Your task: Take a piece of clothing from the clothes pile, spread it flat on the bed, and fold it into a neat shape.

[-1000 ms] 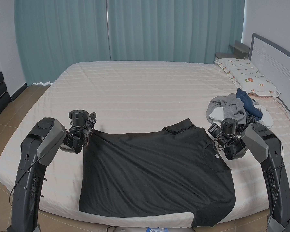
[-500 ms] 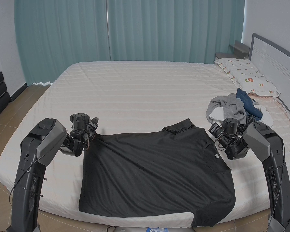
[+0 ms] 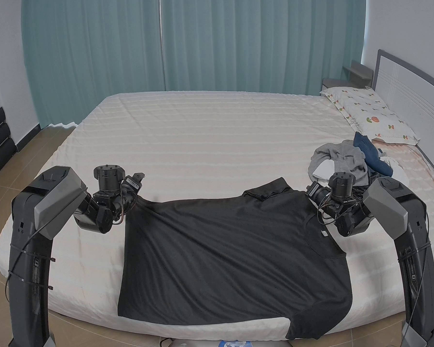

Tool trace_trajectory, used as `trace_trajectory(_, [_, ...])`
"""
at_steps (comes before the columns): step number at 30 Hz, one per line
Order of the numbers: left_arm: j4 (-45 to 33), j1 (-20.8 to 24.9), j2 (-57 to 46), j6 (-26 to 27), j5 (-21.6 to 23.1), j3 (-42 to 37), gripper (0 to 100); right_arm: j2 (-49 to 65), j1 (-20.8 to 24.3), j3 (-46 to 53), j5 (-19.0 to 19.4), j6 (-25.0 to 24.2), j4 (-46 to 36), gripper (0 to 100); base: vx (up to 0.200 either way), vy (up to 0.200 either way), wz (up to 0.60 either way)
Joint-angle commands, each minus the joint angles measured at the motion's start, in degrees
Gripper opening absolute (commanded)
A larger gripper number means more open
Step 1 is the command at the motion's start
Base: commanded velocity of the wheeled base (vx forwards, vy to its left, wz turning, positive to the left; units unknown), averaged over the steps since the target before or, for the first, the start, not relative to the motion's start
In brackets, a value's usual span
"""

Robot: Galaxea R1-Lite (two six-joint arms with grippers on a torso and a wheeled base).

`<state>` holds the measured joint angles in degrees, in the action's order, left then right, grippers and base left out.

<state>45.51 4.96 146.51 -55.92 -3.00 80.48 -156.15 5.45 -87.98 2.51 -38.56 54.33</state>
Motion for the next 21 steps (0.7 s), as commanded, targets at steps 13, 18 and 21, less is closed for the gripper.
trace_trajectory(13, [6.0, -1.0, -7.4, -5.2, 1.1, -16.3, 100, -3.7, 1.4, -9.2, 3.9, 5.1, -7.8, 0, 0.000, 0.000, 0.00])
trace_trajectory(18, [8.6, -1.2, -7.2, -7.2, 3.4, -18.5, 100, -4.6, 1.1, -10.8, 3.5, 4.9, -9.2, 0, 0.000, 0.000, 0.00])
trace_trajectory(21, [10.7, -2.1, -7.2, -7.3, 4.5, -20.3, 100, -3.7, 0.7, -10.5, 3.5, 4.8, -9.2, 0, 0.000, 0.000, 0.00])
